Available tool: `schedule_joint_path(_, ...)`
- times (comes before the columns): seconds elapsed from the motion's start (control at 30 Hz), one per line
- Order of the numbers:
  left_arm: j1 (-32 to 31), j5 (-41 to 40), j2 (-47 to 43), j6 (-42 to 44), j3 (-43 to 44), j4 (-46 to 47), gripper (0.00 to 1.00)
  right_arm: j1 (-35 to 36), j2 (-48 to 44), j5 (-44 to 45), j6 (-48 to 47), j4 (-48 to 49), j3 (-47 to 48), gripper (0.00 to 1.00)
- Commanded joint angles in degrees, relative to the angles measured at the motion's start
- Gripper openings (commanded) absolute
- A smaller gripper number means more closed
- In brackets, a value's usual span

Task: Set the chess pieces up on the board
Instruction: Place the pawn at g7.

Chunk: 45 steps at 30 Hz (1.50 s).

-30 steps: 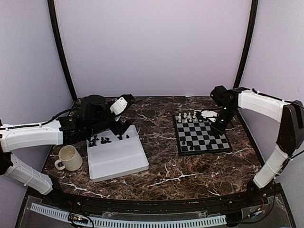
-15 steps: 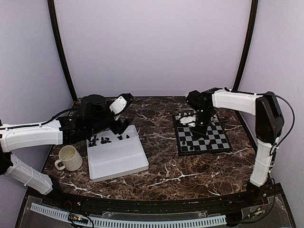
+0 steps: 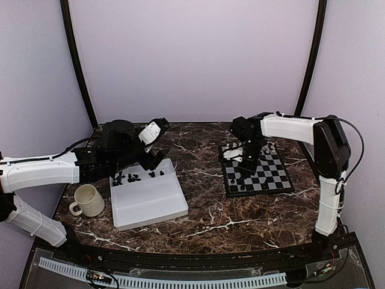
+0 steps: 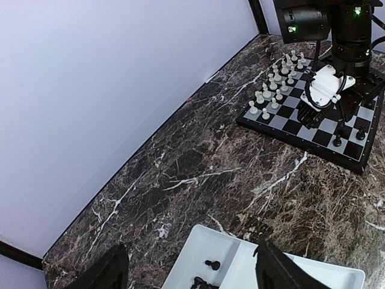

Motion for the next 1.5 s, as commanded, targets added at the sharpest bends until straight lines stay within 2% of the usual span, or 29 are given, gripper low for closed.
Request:
schedule_joint_path(0.0, 0.44, -0.16, -0.94, 0.54, 1.51, -0.79, 0.75, 1.10, 1.33, -1.31, -0.71, -1.73, 2.24, 0.01)
schedule_joint_path(0.7, 0.44, 0.24, -0.15, 0.80, 1.41, -0.88, 0.75, 1.13, 3.16, -1.90, -1.29, -3.06, 2.62, 0.07)
schedule_joint_path(0.9, 0.39, 0.37, 0.11, 0.84, 1.47, -1.02, 0.75, 1.26, 3.09, -2.05, -1.30, -2.80, 2.67, 0.19)
schedule_joint_path(1.03, 0.43, 0.47, 0.16, 0.84, 1.49, -1.01, 0.75, 1.22, 2.99, -2.24, -1.14, -2.52, 2.53, 0.22)
schedule_joint_path(1.17, 0.48, 0.66, 0.20, 0.84, 1.60, -1.05, 0.75, 1.22, 2.99, -2.51, -0.96, -2.27, 2.55, 0.22)
schedule_joint_path(1.3, 0.51, 0.80, 0.22, 0.88, 1.61, -1.14, 0.75, 1.21, 3.25, -3.06, -0.60, -1.77, 2.87, 0.12)
schedule_joint_path(1.47, 0.47, 0.98, 0.21, 0.79, 1.58, -1.23, 0.75, 1.31, 3.68, -3.32, -0.50, -1.80, 3.49, 0.09)
